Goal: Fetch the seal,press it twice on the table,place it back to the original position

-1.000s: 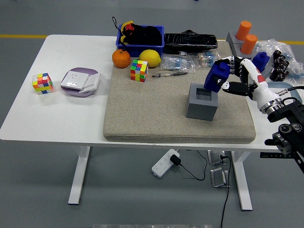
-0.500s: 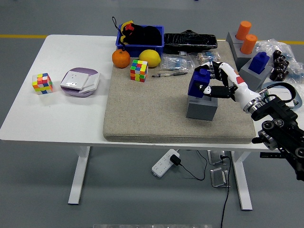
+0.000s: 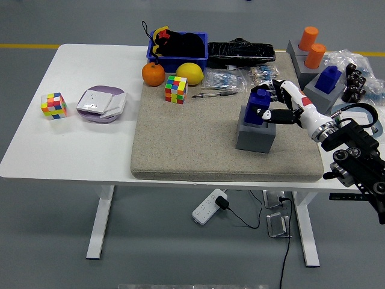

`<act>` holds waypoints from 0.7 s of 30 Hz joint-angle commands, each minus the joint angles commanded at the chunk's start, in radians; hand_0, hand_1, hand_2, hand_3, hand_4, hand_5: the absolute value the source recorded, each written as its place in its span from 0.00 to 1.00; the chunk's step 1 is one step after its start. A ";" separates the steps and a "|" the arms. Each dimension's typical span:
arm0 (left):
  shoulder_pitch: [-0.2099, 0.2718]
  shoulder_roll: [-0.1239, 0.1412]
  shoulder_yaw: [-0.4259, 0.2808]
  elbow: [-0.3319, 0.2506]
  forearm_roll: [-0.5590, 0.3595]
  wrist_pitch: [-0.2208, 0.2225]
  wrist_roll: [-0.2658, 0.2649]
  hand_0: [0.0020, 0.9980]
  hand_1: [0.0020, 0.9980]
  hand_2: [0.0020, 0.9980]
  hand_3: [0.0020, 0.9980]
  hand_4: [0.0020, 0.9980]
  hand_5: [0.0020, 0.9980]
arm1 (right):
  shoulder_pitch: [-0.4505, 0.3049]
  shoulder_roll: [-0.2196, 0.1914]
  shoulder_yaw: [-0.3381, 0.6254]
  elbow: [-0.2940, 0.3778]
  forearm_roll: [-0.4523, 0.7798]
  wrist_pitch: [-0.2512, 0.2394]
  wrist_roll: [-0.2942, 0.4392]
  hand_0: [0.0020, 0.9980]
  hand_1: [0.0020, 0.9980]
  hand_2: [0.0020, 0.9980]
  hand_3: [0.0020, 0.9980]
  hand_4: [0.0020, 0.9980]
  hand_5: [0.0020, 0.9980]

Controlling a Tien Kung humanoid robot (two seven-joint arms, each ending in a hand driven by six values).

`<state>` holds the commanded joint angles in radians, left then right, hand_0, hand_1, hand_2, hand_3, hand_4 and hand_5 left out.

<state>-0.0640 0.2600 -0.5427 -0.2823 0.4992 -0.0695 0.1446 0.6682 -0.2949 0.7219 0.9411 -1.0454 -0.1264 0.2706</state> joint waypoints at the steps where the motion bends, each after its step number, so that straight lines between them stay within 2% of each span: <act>1: 0.000 0.000 0.000 0.000 0.000 0.000 0.000 0.68 0.64 0.60 0.65 0.69 0.19 | 0.001 0.000 -0.002 -0.001 -0.001 0.000 0.000 0.40 0.28 0.26 0.26 0.47 0.00; 21: 0.000 0.004 0.006 -0.002 0.000 -0.001 0.000 0.68 0.64 0.60 0.65 0.69 0.20 | 0.021 -0.012 -0.028 -0.036 0.006 0.008 0.006 0.41 0.28 0.26 0.26 0.47 0.00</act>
<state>-0.0643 0.2640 -0.5369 -0.2840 0.4992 -0.0709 0.1448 0.6893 -0.3071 0.6936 0.9052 -1.0395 -0.1186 0.2762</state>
